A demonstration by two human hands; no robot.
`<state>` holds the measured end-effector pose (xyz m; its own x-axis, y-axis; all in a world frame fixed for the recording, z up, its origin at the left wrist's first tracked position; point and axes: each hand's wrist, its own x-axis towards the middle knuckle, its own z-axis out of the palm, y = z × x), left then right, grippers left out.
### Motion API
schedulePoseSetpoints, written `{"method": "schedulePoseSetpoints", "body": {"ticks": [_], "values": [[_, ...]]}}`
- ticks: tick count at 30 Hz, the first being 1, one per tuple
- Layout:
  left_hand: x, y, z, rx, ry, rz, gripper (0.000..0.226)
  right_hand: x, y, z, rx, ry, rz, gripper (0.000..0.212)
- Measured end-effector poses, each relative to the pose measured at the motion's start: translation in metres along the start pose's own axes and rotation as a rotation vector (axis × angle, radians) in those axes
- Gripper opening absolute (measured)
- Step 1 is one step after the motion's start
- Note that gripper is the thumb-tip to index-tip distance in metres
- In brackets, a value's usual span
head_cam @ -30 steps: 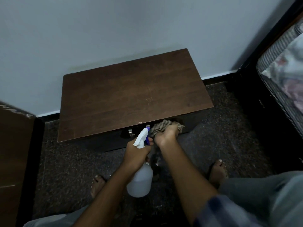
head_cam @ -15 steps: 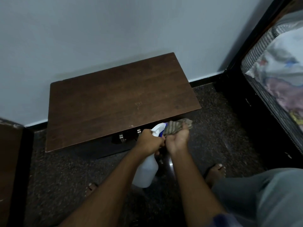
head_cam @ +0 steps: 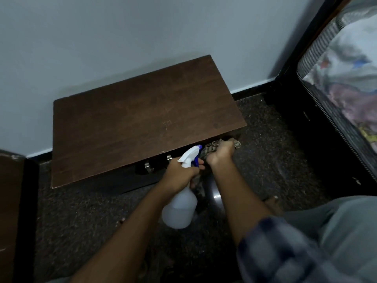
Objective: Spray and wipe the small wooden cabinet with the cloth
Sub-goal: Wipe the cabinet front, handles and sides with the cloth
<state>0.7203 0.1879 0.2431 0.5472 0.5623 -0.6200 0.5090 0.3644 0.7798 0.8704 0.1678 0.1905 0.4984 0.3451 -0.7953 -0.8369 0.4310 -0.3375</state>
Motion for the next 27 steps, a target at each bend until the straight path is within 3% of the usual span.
{"method": "schedulePoseSetpoints", "body": {"ticks": [4, 14, 19, 22, 25, 27], "values": [[0.002, -0.016, 0.007, -0.03, 0.014, -0.059, 0.034, -0.011, -0.008, -0.039, 0.056, 0.026, -0.109, 0.051], [0.003, -0.071, 0.015, -0.128, 0.091, -0.142, 0.033, -0.013, 0.008, -0.129, -0.136, 0.151, -0.016, 0.045], [0.008, -0.077, 0.018, -0.188, 0.154, -0.139, 0.046, -0.013, 0.026, -0.093, -0.251, -0.027, 0.089, 0.043], [0.011, -0.08, 0.015, -0.222, 0.173, -0.115, 0.059, 0.011, 0.014, -0.036, -0.166, 0.015, -0.022, 0.048], [0.015, -0.078, 0.009, -0.245, 0.221, -0.125, 0.055, 0.025, 0.021, -0.005, -0.033, 0.118, -0.034, 0.056], [0.017, -0.078, 0.006, -0.25, 0.223, -0.121, 0.059, 0.02, 0.04, -0.012, -0.072, 0.092, 0.017, 0.053]]}}
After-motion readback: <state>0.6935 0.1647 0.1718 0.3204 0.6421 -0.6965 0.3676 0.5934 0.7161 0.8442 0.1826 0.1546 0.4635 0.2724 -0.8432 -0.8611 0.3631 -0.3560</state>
